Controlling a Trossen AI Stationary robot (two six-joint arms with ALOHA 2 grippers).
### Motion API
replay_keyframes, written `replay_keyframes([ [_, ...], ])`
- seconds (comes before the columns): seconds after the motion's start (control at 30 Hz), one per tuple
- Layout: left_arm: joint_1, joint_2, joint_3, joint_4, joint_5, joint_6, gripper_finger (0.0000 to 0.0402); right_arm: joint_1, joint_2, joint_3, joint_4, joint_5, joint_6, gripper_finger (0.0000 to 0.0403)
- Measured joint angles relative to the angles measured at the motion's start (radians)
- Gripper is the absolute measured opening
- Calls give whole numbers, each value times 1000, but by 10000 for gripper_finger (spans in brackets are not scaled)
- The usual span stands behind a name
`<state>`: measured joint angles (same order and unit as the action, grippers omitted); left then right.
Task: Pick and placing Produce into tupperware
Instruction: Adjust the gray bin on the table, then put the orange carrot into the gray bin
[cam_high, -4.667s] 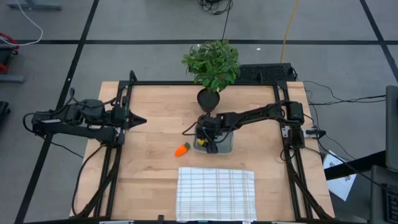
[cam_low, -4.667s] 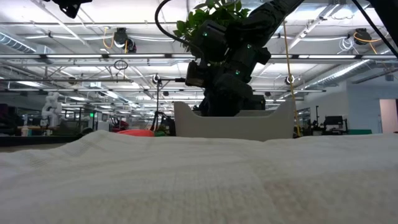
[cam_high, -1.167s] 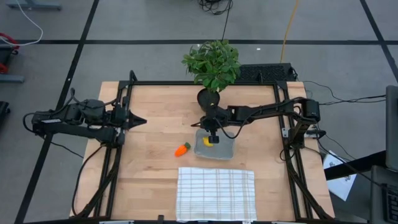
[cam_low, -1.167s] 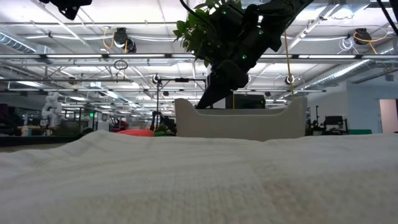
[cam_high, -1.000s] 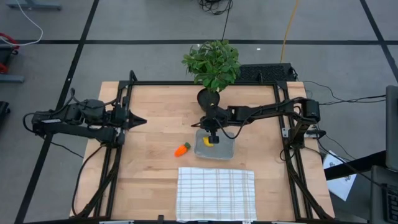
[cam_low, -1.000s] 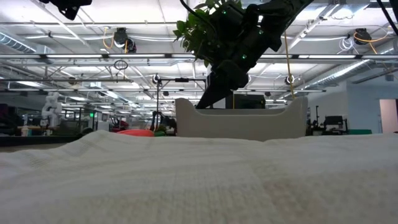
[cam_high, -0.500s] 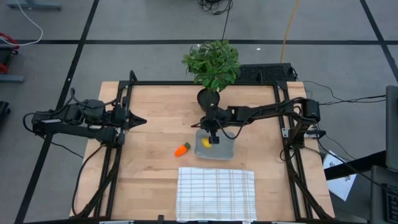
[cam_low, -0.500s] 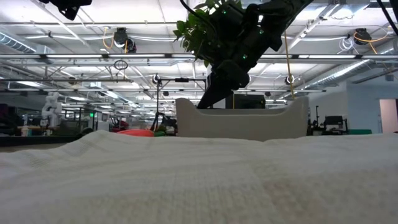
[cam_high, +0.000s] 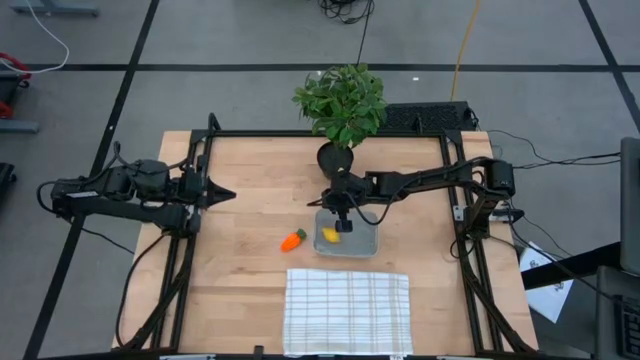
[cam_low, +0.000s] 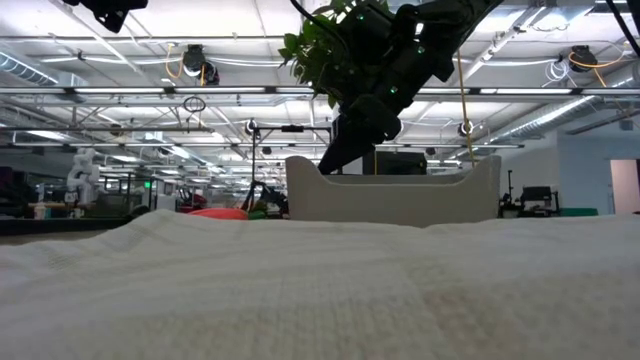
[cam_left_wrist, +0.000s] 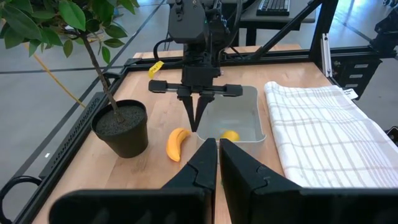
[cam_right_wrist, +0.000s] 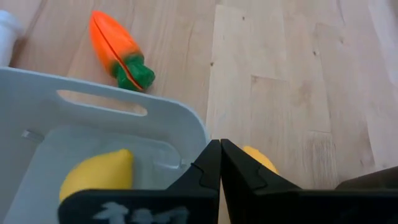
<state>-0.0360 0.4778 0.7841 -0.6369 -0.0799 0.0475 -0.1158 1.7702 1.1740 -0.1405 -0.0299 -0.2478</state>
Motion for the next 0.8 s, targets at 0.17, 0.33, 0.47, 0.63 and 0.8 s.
replay_keyframes([
  [0.17, 0, 0, 0, 0, 0, 0, 24, -2, -27, 1, -32, 0, 0, 1],
  [0.33, 0, 0, 0, 2, 0, 0, 24, -2, -83, 1, -58, 2, 4, 0],
  [0.47, 0, 0, 0, 2, 0, 0, 24, 4, -142, 1, -114, 2, -6, 0],
  [0.63, 0, 0, 0, 2, -1, 3, 24, 34, -221, 1, -195, -1, -2, 0],
  [0.8, 0, 0, 0, 3, -1, 7, 24, 70, -280, 1, -239, -1, 57, 0],
])
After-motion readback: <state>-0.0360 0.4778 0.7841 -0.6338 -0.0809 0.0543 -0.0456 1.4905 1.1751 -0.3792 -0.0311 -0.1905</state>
